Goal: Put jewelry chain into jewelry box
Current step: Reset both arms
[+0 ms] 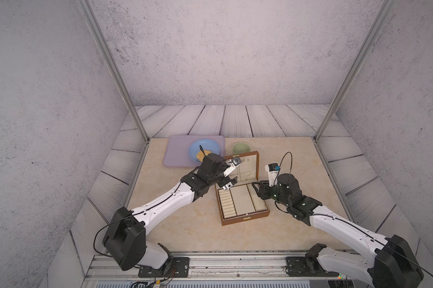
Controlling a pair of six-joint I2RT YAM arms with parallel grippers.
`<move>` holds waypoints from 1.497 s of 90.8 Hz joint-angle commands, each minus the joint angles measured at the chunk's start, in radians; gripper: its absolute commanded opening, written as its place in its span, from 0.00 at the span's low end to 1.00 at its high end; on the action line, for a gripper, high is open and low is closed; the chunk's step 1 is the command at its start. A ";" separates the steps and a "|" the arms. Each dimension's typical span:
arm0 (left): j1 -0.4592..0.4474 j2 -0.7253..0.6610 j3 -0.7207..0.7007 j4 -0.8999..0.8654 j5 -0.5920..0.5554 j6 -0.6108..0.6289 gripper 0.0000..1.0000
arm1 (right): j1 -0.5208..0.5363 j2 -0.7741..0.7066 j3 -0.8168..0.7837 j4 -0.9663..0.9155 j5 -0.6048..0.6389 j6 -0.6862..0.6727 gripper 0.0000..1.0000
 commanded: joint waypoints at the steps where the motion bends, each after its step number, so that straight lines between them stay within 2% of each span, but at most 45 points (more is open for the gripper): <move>1: -0.003 -0.082 -0.013 -0.080 -0.070 -0.119 0.98 | -0.004 -0.060 0.012 -0.111 0.111 -0.049 0.61; 10: 0.000 -0.155 -0.035 -0.118 -0.177 -0.236 0.98 | -0.004 -0.106 0.016 -0.155 0.188 -0.064 0.83; 19: 0.010 -0.230 -0.076 -0.153 -0.311 -0.352 0.98 | -0.005 -0.145 0.001 -0.170 0.338 -0.084 0.98; 27: 0.050 -0.289 -0.108 -0.195 -0.376 -0.462 0.98 | -0.005 -0.155 -0.019 -0.167 0.537 -0.087 0.99; 33: 0.106 -0.325 -0.156 -0.205 -0.423 -0.533 0.98 | -0.012 -0.148 -0.033 -0.141 0.662 -0.148 0.99; 44: 0.241 -0.342 -0.228 -0.217 -0.510 -0.645 0.98 | -0.046 -0.101 -0.038 -0.071 0.770 -0.242 0.99; 50: 0.337 -0.319 -0.269 -0.190 -0.513 -0.672 0.98 | -0.091 -0.062 -0.038 -0.019 0.763 -0.297 0.99; 60: 0.464 -0.241 -0.317 -0.112 -0.487 -0.697 0.98 | -0.148 0.023 -0.088 0.178 0.767 -0.440 0.99; 71: 0.538 -0.151 -0.389 0.068 -0.476 -0.647 0.98 | -0.223 0.140 -0.115 0.307 0.767 -0.511 0.99; 75: 0.567 -0.130 -0.369 0.057 -0.444 -0.633 0.98 | -0.253 0.182 -0.122 0.361 0.765 -0.510 0.99; 87: 0.601 -0.046 -0.403 0.243 -0.425 -0.568 0.98 | -0.331 0.301 -0.162 0.549 0.675 -0.514 0.99; 100: 0.617 0.005 -0.536 0.536 -0.370 -0.495 0.98 | -0.349 0.402 -0.198 0.766 0.608 -0.563 0.99; 105: 0.623 0.007 -0.546 0.592 -0.321 -0.464 0.98 | -0.370 0.425 -0.208 0.791 0.544 -0.550 0.99; 113: 0.632 0.034 -0.576 0.699 -0.258 -0.415 0.98 | -0.388 0.444 -0.208 0.820 0.508 -0.548 0.99; 126: 0.647 0.151 -0.668 0.994 -0.178 -0.383 0.98 | -0.418 0.424 -0.222 0.807 0.426 -0.525 0.99; 129: 0.651 0.159 -0.662 0.997 -0.165 -0.385 0.98 | -0.435 0.421 -0.222 0.797 0.393 -0.516 0.99; 136: 0.677 0.131 -0.616 0.858 -0.115 -0.404 0.98 | -0.479 0.421 -0.219 0.778 0.301 -0.487 0.99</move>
